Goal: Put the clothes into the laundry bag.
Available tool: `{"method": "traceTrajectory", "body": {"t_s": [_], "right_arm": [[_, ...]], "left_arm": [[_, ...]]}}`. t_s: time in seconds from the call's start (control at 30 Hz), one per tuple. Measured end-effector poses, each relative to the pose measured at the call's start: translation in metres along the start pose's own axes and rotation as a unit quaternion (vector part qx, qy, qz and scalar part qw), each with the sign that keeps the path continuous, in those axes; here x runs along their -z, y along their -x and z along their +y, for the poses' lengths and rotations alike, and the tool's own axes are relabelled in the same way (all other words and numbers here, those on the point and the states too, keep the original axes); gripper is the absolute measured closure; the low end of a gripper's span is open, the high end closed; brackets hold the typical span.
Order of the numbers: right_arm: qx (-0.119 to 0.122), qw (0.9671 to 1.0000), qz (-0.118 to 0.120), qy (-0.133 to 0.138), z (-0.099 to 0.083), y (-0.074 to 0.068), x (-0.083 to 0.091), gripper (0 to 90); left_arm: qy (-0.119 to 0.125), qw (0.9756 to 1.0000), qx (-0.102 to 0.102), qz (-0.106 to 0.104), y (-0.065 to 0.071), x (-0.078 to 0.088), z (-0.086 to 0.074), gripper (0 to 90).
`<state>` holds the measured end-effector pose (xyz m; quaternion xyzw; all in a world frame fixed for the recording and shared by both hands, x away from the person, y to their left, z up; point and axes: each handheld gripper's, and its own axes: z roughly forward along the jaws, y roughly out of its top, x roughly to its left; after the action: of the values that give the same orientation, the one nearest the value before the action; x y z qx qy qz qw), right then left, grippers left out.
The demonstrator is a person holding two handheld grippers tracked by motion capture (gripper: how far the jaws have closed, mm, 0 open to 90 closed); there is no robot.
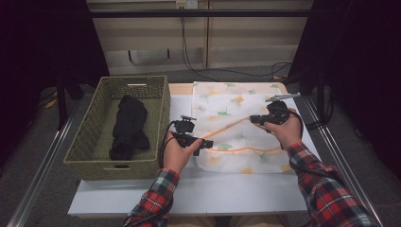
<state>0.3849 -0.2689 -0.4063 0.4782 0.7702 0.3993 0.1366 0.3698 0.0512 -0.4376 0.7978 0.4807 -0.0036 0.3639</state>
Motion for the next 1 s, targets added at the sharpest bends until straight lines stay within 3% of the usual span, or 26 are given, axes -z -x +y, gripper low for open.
{"method": "traceTrajectory", "body": {"t_s": [1.0], "right_arm": [[0.002,0.9997,-0.006,0.022,0.019,-0.001,0.009,90.0]], "left_arm": [[0.0,1.0,-0.006,0.003,0.0,0.002,0.001,2.0]]}}
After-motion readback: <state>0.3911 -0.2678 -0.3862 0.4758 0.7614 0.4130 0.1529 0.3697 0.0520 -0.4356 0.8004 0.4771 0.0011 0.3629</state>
